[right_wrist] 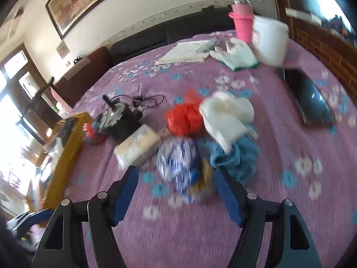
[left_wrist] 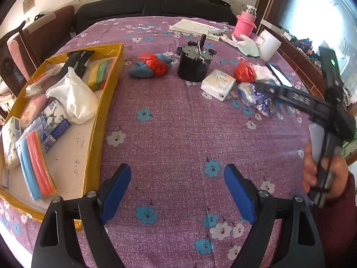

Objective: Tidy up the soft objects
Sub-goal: 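Grasp the red bag with blue knit with left tool while right tool grasps the blue Vinda bag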

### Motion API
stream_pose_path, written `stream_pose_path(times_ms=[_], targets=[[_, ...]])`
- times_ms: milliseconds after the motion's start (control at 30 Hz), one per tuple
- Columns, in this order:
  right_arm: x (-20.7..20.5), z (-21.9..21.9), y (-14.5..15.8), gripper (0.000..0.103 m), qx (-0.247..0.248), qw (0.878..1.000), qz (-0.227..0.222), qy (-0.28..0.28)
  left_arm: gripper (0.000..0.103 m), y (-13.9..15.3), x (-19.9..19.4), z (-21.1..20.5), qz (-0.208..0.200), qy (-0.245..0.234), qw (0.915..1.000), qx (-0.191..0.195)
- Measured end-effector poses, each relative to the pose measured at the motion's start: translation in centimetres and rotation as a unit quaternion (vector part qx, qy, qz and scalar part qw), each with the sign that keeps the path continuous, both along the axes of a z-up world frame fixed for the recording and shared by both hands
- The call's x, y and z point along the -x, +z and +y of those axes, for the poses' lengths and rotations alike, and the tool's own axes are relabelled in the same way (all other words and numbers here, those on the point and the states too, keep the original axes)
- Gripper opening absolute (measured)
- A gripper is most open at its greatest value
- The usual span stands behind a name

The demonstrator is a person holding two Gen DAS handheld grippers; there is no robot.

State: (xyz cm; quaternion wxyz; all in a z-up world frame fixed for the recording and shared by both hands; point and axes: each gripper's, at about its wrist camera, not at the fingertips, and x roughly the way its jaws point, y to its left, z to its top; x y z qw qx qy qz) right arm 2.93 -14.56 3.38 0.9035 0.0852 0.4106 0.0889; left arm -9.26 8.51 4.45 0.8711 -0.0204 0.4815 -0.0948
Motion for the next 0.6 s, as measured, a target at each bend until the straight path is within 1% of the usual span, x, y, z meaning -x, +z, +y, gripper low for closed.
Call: stream_pose_path(times_ms=[67, 133, 233, 300, 367, 433, 467, 533, 567, 600], targets=[[-0.7, 0.8, 0.0, 0.075, 0.03, 0.999, -0.013, 0.0, 0.085, 0.2, -0.4, 0.0, -0.003, 0.001, 1.0, -0.005], [-1.2, 1.4, -0.3, 0.075, 0.046, 0.999, -0.017, 0.005, 0.085, 0.4, -1.1, 0.0, -0.004, 0.001, 1.0, -0.005], [-1.6, 1.6, -1.4, 0.075, 0.043, 0.999, -0.009, 0.014, 0.085, 1.3, -3.2, 0.1, -0.018, 0.0, 0.9998, -0.007], [-1.8, 1.5, -1.8, 0.075, 0.037, 0.999, 0.004, 0.019, 0.085, 2.1, -5.4, -0.1, -0.041, 0.001, 0.9988, -0.026], [-1.7, 1.0, -1.7, 0.075, 0.024, 1.0, 0.0, 0.018, 0.084, 2.5, -7.9, -0.6, -0.061, -0.02, 0.9963, -0.057], [-1.9, 0.7, -2.0, 0.075, 0.011, 1.0, 0.007, 0.021, 0.084, 2.3, -10.3, -1.4, -0.07, -0.055, 0.9911, -0.098], [-2.0, 0.6, -2.0, 0.075, 0.008, 1.0, 0.01, 0.022, 0.084, 1.9, -11.6, -2.0, -0.071, -0.076, 0.986, -0.131], [-2.2, 0.4, -2.3, 0.075, 0.001, 1.0, 0.017, 0.024, 0.084, 1.0, -13.6, -2.7, -0.062, -0.106, 0.9756, -0.182], [-2.3, 0.4, -2.3, 0.075, 0.0, 0.999, 0.02, 0.026, 0.085, 0.3, -14.7, -3.0, -0.056, -0.122, 0.9687, -0.209], [-2.3, 0.5, -2.3, 0.075, -0.002, 0.999, 0.019, 0.026, 0.085, -0.2, -15.5, -3.1, -0.052, -0.134, 0.9641, -0.223]])
